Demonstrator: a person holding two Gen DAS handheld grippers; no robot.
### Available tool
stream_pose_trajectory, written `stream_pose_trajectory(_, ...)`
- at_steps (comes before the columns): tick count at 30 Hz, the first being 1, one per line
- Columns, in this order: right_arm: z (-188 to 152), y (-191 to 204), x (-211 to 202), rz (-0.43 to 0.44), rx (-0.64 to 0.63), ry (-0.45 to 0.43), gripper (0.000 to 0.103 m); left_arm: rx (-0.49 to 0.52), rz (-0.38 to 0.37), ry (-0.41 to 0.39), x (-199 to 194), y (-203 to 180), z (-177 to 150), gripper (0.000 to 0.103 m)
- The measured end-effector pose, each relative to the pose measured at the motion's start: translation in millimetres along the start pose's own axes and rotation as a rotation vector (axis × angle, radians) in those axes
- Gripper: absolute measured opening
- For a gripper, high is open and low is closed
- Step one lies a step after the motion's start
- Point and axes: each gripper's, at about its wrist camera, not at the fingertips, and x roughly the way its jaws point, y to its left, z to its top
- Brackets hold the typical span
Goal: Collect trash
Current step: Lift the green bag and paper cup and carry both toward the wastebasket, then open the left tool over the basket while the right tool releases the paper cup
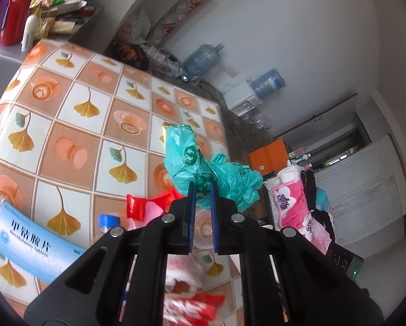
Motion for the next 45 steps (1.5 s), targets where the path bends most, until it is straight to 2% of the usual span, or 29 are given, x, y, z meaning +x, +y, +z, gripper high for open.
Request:
stream_pose_trajectory(5,-28,2,-55,0.015,-0.006,-0.074,0.057,0.083,-0.032,-0.014,-33,-38,-35,0.008)
stream_pose_trajectory(8,-54,-2,-85,0.011,0.000,-0.110,0.057,0.133,-0.068,-0.017,-48,-62,-66,0.008)
stream_pose_trajectory(11,-85,-13,-113,-0.010,0.024,-0.134,0.057,0.203,-0.066,0.006,-47,-88,-101,0.008)
stream_pose_trajectory(13,-108,-23,-132,-0.031,0.047,-0.152,0.057,0.245,-0.071,0.050,-38,-105,-127,0.008)
stream_pose_trajectory(22,-198,-94,-191,-0.156,0.224,-0.205,0.057,0.333,-0.113,0.312,57,-171,-234,0.008)
stream_pose_trajectory(29,-263,-168,-211,-0.268,0.411,-0.225,0.057,0.444,-0.073,0.483,146,-222,-303,0.008)
stream_pose_trajectory(33,-295,-217,-207,-0.319,0.530,-0.214,0.057,0.499,-0.043,0.586,201,-244,-336,0.008)
stream_pose_trajectory(40,-332,-301,-176,-0.353,0.743,-0.158,0.058,0.572,0.030,0.770,301,-271,-399,0.008)
stream_pose_trajectory(45,-344,-360,-154,-0.368,0.854,-0.153,0.058,0.586,0.082,0.843,364,-279,-425,0.008)
